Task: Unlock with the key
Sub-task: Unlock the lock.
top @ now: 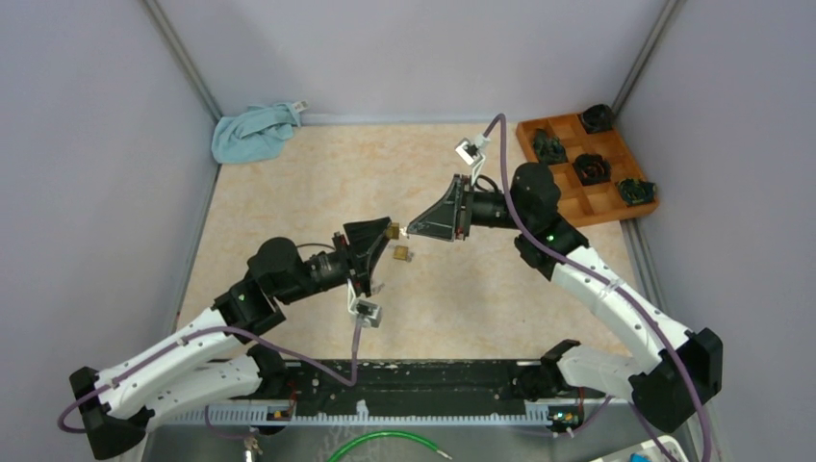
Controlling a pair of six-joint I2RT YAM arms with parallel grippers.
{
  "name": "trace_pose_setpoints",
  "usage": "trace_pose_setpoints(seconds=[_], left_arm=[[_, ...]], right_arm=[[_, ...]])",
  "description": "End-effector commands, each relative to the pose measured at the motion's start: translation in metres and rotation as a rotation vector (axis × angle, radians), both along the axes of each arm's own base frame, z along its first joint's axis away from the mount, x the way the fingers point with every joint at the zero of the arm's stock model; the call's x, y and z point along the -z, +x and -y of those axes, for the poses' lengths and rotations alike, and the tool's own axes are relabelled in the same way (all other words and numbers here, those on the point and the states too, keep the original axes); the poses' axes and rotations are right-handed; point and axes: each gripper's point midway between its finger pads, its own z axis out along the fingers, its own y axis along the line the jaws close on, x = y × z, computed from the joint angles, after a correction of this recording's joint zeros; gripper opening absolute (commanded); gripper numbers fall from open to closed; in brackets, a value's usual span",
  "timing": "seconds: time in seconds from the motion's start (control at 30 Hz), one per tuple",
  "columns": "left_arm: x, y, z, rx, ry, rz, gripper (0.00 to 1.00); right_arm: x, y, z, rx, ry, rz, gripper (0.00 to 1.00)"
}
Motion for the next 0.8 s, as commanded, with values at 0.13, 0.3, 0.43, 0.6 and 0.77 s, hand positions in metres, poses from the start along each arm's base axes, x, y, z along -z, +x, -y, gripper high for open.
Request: trace_pose_setpoints(seconds=[0.13,0.3,0.43,0.6,0.77], left_arm=[[-0.020,-0.005,-0.002,0.009,-0.031,0.130,0.05],[-0.018,-0.006,-0.002,0.013,-0.027,0.141,0.05],[-0.018,-0.005,-0.002,0.011,-0.025,0.142,0.05],[-0.017,-0.004,-0.002,0.008,-0.023,0.144,0.04],[-0.017,-0.004,-0.002,0.003,-0.026,0.147,0.04]], right_arm=[[-0.015,-0.003,-0.002,-0.026,0.034,-0.047,0.24],[-0.006,0.005,-0.002,0.023,0.000,-0.058,0.25],[-0.011,0.003,-0.002,0.012,0.019,-0.050,0.24],[-0.011,0.002,-0.004,-0.009,0.027,-0.070,0.14],[-0.007,0.002,-0.004,-0.009,0.021,-0.077,0.13]])
